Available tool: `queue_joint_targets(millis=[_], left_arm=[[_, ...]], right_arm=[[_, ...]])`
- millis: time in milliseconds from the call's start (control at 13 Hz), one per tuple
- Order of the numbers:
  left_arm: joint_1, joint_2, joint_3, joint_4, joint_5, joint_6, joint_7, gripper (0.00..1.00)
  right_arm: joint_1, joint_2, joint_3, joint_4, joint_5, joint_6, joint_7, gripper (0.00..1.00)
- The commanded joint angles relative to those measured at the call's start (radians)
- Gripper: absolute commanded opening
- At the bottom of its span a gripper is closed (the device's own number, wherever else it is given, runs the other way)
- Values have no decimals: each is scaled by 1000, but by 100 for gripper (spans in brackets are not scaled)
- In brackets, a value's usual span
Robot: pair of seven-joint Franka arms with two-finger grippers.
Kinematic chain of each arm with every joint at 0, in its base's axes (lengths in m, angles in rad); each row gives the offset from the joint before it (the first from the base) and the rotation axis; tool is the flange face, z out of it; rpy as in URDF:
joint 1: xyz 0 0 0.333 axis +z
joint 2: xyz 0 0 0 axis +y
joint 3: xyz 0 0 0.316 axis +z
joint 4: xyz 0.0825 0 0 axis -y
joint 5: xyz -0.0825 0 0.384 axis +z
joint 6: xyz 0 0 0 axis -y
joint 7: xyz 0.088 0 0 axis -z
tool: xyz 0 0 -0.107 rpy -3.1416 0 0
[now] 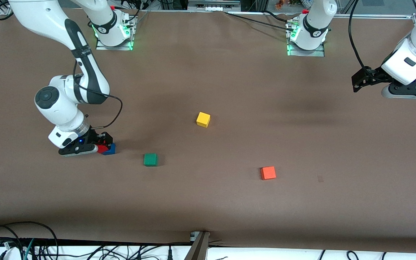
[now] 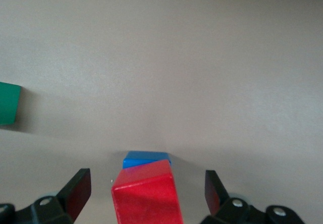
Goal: Pass red block to right arm, stack on blue
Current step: 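Lower the red cube onto the blue cube with the right gripper, then open the right gripper and raise it off the stack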
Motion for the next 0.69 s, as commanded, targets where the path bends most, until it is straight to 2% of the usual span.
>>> queue_joint_targets(millis=[0,615], left_arm=[[3,-5,-6,12,-4,-17,-8,100],[3,-5,-11,12,-3,-21,-8,100]], right_arm=[[-8,-16,-17,127,-13,-209,-35,100],[-11,-16,-58,428,-12,-720,-38,100]])
